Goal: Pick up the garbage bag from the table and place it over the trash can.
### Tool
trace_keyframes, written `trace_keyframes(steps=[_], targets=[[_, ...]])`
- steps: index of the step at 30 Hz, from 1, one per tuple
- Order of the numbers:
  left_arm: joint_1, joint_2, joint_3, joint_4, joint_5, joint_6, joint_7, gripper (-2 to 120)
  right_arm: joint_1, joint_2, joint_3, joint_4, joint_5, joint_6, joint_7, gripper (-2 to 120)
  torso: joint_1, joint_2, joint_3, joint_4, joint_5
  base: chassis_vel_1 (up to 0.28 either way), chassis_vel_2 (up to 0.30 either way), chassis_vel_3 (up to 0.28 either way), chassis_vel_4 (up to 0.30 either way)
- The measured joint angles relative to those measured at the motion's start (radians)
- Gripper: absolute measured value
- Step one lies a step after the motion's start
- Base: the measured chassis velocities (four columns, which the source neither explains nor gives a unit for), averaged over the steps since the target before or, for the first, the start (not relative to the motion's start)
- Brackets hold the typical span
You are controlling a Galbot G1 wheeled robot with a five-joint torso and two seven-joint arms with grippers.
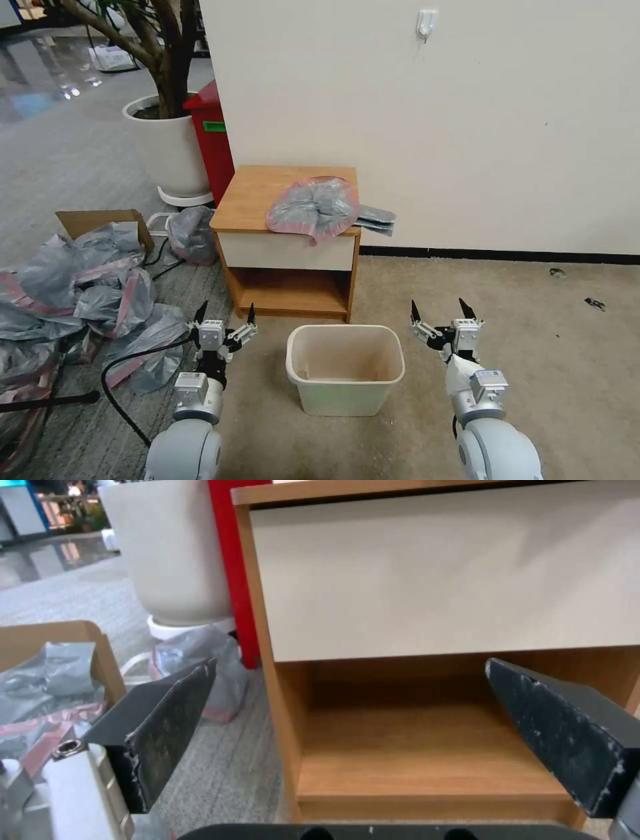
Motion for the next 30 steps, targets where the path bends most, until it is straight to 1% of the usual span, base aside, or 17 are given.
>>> trace_keyframes(steps=[26, 30], targets=[[0.000, 0.000, 0.000, 0.000, 0.000, 0.000, 0.000, 100, 0.000, 0.000, 0.000, 0.000, 0.000, 0.000, 0.000, 100, 0.000, 0.000, 0.000, 0.0000, 0.0000, 0.000, 0.000, 0.000, 0.000], [0.032, 0.008, -0.009, -0.013, -0.022, -0.022, 0.015, 100, 0.000, 0.000, 0.000, 0.000, 0.000, 0.000, 0.000, 100, 0.000, 0.000, 0.000, -0.0004, -0.0005, 0.000, 0.000, 0.000, 0.000]])
